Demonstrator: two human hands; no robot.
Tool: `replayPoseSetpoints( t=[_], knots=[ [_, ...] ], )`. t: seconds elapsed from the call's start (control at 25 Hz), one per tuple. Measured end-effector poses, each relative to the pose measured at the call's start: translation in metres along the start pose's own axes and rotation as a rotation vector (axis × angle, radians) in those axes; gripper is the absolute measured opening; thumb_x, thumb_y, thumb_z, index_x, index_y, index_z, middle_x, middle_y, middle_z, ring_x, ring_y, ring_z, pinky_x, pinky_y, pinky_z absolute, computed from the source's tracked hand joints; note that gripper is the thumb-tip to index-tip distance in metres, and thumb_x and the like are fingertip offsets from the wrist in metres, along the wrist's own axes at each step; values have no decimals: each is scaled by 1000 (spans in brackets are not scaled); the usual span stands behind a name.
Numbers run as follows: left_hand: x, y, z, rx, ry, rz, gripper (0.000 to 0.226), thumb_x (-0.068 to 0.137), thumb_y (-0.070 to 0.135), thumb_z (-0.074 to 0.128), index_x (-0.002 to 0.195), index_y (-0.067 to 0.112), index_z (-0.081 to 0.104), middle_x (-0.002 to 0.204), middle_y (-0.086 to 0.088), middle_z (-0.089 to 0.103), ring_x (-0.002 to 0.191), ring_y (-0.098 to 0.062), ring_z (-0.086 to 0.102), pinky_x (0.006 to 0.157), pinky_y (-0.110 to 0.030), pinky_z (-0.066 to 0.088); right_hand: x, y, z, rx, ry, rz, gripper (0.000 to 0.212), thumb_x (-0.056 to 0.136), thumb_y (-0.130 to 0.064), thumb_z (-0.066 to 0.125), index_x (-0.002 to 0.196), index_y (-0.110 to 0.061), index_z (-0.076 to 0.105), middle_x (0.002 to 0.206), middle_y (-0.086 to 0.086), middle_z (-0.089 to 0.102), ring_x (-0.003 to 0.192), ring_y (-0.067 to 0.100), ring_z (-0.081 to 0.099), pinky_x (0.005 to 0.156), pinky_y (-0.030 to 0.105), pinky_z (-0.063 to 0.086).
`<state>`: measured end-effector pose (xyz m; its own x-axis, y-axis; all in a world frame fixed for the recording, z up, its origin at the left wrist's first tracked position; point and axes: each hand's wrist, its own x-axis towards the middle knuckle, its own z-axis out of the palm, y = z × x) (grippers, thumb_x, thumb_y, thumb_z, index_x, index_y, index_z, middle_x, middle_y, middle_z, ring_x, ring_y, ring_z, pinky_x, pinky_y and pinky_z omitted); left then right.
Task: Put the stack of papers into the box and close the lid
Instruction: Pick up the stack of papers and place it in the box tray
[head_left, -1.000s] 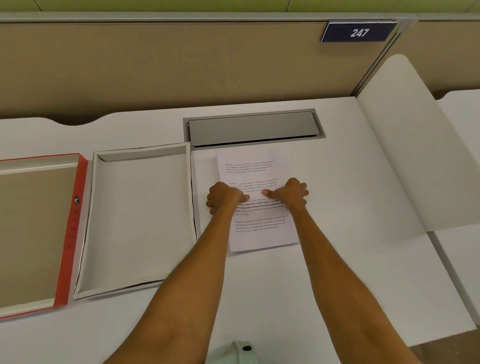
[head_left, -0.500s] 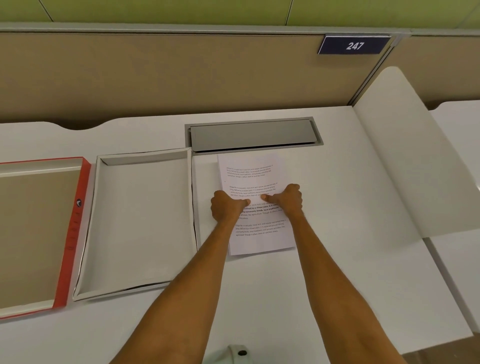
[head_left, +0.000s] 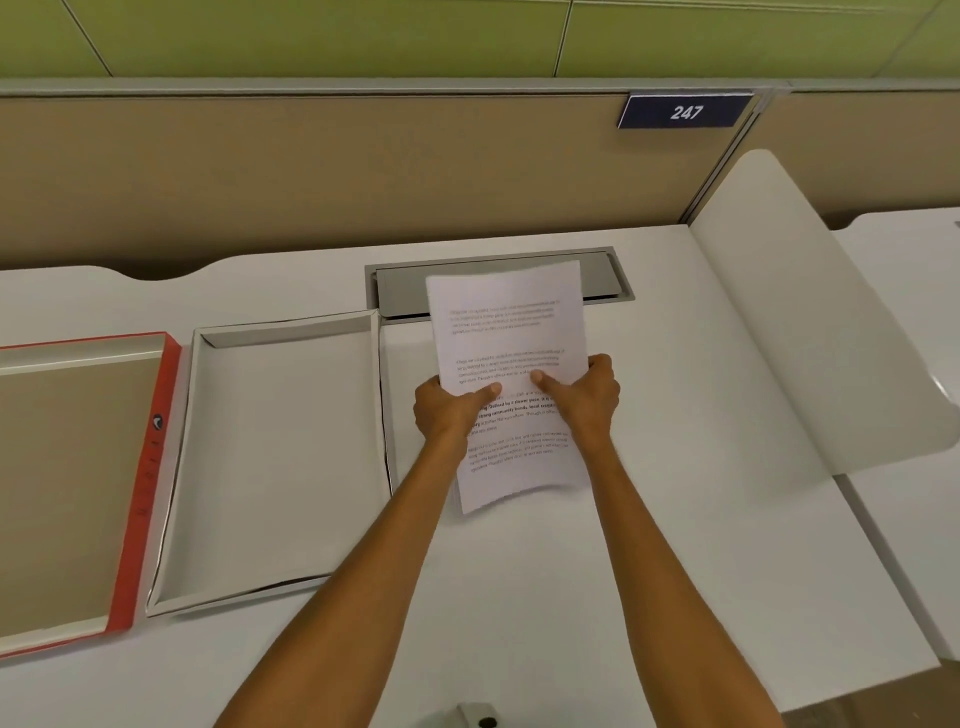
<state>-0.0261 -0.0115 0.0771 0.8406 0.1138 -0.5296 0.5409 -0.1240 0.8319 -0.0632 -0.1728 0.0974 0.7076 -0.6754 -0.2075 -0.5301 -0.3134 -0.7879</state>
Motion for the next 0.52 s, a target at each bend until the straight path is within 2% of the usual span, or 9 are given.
replayPoseSetpoints(
  t=[0.12, 0.2, 0.28, 0.36, 0.52],
  knots=[
    [-15, 14, 0, -183, -4, 121, 52, 57, 16, 95, 103, 15, 71, 104, -4, 75, 88, -18, 72, 72, -37, 64, -7, -10, -16, 223, 17, -120, 61, 67, -25, 89, 108, -12, 45, 102, 2, 60, 87, 14, 63, 57, 8, 50],
    [-23, 17, 0, -255, 10, 214, 57, 56, 14, 95, 107, 14, 69, 104, -1, 73, 89, -15, 70, 71, -31, 63, -9, -10, -21, 306, 28, -199, 65, 65, -23, 90, 113, -20, 47, 104, -3, 61, 89, 5, 62, 61, 4, 50],
    [-28, 15, 1, -269, 40, 296, 56, 57, 14, 95, 106, 18, 68, 101, 4, 71, 90, -12, 69, 70, -25, 62, -11, -6, -23, 359, 27, -227, 72, 62, -25, 91, 120, -22, 49, 110, -2, 65, 98, 7, 64, 71, 12, 55],
    [-31, 9, 0, -270, 63, 340, 52, 58, 15, 95, 100, 26, 66, 97, 7, 70, 90, -14, 69, 71, -27, 62, -13, 1, -23, 377, 15, -231, 78, 61, -28, 92, 126, -21, 50, 114, 0, 66, 103, 13, 65, 79, 25, 60],
    [-38, 0, -1, -266, 80, 403, 50, 62, 13, 93, 89, 39, 61, 91, 11, 68, 86, -10, 67, 67, -19, 58, -15, 13, -22, 379, -14, -215, 82, 56, -36, 93, 126, -23, 53, 113, 1, 69, 104, 19, 67, 84, 44, 60]
  ],
)
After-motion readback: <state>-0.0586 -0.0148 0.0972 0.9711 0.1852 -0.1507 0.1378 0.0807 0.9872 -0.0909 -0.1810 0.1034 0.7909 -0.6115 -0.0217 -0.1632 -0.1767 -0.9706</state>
